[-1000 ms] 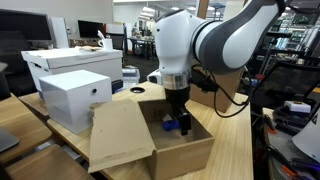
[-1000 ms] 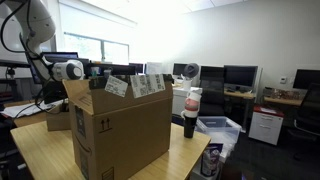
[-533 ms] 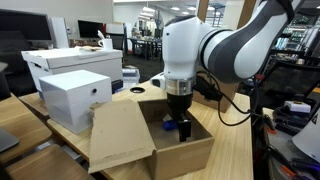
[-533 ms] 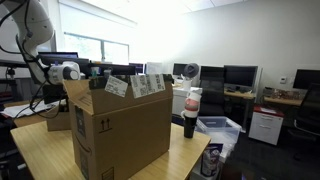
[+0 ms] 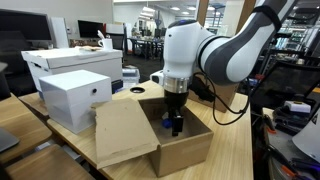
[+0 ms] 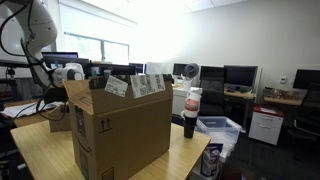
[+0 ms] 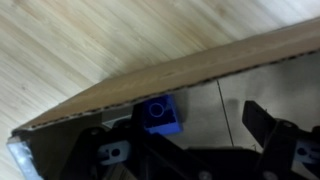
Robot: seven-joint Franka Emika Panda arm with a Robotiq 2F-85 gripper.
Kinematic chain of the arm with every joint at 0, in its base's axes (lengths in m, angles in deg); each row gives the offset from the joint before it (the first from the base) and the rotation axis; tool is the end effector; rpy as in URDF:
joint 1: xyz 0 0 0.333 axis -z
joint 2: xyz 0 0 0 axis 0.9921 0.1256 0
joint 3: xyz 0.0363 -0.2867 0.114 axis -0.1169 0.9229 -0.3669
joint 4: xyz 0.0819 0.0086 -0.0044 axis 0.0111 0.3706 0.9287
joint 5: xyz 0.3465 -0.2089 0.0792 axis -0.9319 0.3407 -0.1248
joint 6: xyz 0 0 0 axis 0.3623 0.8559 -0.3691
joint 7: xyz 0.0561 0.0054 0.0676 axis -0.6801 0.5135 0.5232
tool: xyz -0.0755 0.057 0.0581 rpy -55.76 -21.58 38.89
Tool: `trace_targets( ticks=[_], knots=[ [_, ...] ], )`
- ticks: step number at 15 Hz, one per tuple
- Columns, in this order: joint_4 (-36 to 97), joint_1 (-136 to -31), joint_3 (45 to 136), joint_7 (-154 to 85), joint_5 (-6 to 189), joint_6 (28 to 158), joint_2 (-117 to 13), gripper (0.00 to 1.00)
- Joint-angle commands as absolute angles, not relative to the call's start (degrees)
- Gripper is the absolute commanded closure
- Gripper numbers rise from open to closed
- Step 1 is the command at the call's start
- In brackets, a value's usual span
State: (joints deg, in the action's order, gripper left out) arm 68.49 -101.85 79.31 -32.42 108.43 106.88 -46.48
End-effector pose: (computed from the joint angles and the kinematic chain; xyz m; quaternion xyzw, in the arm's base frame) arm 0.4728 0.2461 0.1551 0.9468 0.3150 -0.0086 0.0651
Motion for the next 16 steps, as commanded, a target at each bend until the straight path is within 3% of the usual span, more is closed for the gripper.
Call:
trace_targets(
  ticks=[1, 11, 16],
  knots=[
    [70.03, -102.6, 80.77, -30.07, 109.98, 108.69, -46.47, 0.0],
    [70.76, -102.6, 82.65, -30.08, 112.64, 107.69, -45.94, 0.0],
    [70.75, -99.9, 78.9, -34.95, 105.78, 101.26, -46.08, 0.0]
  ],
)
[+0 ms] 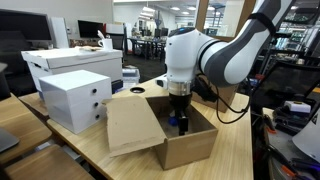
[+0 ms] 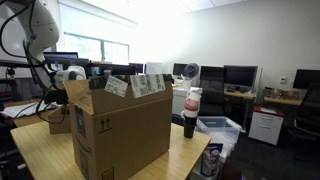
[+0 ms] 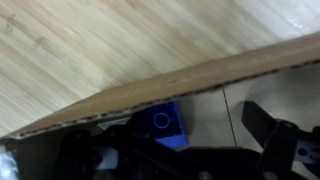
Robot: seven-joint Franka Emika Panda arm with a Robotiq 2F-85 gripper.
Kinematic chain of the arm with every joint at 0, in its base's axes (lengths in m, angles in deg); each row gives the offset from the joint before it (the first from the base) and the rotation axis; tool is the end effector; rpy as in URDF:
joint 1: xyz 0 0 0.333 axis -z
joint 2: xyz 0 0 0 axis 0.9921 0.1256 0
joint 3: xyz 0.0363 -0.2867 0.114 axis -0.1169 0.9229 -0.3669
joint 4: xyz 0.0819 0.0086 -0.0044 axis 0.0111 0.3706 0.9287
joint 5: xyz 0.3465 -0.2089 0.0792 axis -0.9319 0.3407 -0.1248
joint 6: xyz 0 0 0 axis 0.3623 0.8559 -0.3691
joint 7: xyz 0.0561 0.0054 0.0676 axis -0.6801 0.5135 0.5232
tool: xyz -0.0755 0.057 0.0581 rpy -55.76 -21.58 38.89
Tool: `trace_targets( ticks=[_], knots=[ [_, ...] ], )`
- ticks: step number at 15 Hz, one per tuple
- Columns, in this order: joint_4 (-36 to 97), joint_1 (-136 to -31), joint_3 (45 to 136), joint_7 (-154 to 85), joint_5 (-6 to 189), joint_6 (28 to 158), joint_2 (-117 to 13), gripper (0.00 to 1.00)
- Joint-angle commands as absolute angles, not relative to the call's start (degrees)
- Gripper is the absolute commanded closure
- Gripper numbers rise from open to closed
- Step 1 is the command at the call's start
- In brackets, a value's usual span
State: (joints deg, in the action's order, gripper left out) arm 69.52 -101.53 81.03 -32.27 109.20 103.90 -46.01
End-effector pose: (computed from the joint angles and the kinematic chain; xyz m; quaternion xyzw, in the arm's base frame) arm 0.4681 0.2203 0.1402 0.9483 0.3024 -0.0452 0.0853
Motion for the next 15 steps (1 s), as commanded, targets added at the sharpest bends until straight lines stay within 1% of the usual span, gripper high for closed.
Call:
trace_targets(
  ticks=[1, 6, 7, 8, 9, 15],
  knots=[
    [70.71, -99.73, 78.58, -35.25, 105.06, 100.45, -46.11, 0.0],
    [70.17, -98.63, 77.06, -37.05, 101.18, 95.33, -46.77, 0.0],
    [70.07, -98.51, 76.95, -37.03, 100.74, 94.42, -46.99, 0.25],
    [70.11, -98.51, 76.99, -36.93, 100.65, 94.09, -47.13, 0.26],
    [70.08, -98.4, 76.94, -37.03, 100.34, 93.62, -47.21, 0.3],
    [70.09, -97.83, 76.76, -36.69, 99.19, 91.71, -48.36, 0.64]
  ],
)
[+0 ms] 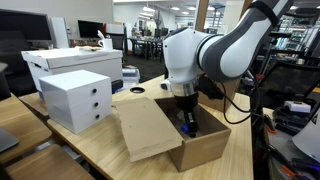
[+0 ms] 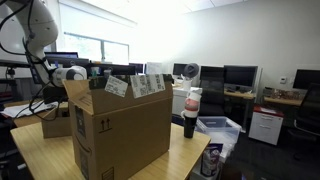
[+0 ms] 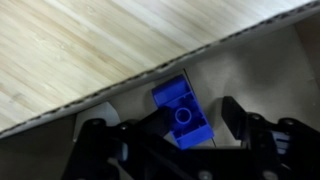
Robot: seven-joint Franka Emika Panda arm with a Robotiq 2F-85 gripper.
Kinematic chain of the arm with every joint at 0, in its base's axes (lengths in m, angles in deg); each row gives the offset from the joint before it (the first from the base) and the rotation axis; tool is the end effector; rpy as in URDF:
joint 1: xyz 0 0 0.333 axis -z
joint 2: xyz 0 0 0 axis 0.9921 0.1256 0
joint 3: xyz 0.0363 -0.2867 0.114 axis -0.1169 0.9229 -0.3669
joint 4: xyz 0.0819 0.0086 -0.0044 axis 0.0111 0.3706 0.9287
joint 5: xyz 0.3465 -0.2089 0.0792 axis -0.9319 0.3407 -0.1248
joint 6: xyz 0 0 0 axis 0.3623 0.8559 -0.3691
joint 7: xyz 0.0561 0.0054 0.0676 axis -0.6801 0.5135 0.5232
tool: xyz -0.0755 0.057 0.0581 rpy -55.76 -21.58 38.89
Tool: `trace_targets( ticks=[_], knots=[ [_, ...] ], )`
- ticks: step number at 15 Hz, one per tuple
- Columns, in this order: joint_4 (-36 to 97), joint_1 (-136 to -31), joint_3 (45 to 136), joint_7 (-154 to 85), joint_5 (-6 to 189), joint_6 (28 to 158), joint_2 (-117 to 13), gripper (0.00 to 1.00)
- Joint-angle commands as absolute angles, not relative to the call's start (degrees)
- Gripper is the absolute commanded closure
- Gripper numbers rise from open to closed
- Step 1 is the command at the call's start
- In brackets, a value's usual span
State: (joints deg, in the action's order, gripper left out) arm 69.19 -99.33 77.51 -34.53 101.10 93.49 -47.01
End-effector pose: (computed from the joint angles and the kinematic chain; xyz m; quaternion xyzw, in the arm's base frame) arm 0.4507 0.2200 0.1414 0.9520 0.2680 -0.1306 0.0699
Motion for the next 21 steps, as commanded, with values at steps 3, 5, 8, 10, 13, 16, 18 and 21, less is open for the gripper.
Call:
trace_targets(
  ticks=[3, 5, 8, 10, 13, 16, 18, 21],
  knots=[
    [69.93, -97.66, 76.73, -36.64, 98.53, 90.43, -48.99, 0.8],
    [69.87, -97.36, 76.65, -36.71, 98.27, 89.57, -49.57, 0.91],
    [69.91, -96.99, 76.66, -36.55, 97.71, 87.95, -51.13, 0.95],
    [69.78, -96.65, 76.78, -36.27, 97.22, 86.54, -52.33, 0.99],
    [69.46, -96.1, 77.13, -35.61, 96.78, 84.1, -54.24, 0.95],
    [69.1, -95.55, 77.35, -35.16, 96.32, 81.35, -56.4, 0.94],
    [68.89, -95.19, 77.5, -34.93, 96.39, 80.07, -57.74, 0.95],
    [68.89, -94.68, 77.55, -35.33, 96.37, 79.0, -58.72, 0.94]
  ],
)
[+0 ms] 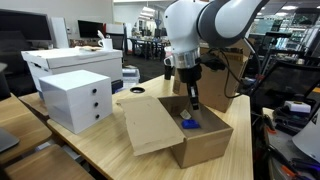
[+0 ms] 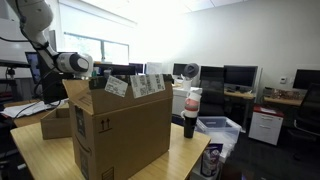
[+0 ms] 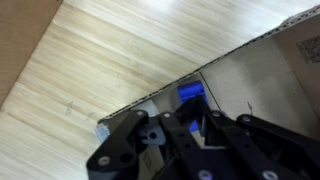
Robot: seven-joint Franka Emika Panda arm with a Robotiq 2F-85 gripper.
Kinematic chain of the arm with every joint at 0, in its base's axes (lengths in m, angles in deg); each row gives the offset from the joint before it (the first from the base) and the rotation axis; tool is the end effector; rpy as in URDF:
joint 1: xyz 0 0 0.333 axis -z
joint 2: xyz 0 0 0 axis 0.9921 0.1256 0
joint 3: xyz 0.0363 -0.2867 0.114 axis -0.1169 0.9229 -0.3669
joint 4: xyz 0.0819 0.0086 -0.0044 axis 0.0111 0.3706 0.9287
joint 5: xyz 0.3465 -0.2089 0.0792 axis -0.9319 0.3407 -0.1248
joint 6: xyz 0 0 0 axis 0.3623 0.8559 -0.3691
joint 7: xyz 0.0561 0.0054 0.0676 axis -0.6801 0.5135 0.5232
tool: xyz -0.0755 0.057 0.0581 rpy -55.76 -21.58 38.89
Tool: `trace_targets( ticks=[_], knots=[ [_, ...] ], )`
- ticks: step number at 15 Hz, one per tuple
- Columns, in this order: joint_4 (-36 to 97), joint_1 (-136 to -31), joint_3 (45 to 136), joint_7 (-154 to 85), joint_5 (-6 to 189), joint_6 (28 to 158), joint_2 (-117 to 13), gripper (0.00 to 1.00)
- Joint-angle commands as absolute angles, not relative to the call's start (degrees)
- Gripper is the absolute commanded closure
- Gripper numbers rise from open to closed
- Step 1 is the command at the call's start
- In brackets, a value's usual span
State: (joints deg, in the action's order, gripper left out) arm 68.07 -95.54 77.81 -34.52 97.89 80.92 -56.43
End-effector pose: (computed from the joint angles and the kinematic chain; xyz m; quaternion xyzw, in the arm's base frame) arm 0.4720 0.1817 0.2190 0.9643 0.2029 -0.1508 0.0784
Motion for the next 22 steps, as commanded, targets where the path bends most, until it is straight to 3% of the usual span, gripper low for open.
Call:
trace_targets(
  ticks=[1, 14, 22],
  knots=[
    [69.05, -94.49, 77.46, -36.04, 95.95, 78.82, -59.03, 0.74],
    [72.54, -94.91, 76.66, -36.16, 97.09, 87.53, -58.65, 0.02],
    [75.72, -95.17, 76.53, -35.72, 97.82, 93.46, -57.74, 0.0]
  ],
)
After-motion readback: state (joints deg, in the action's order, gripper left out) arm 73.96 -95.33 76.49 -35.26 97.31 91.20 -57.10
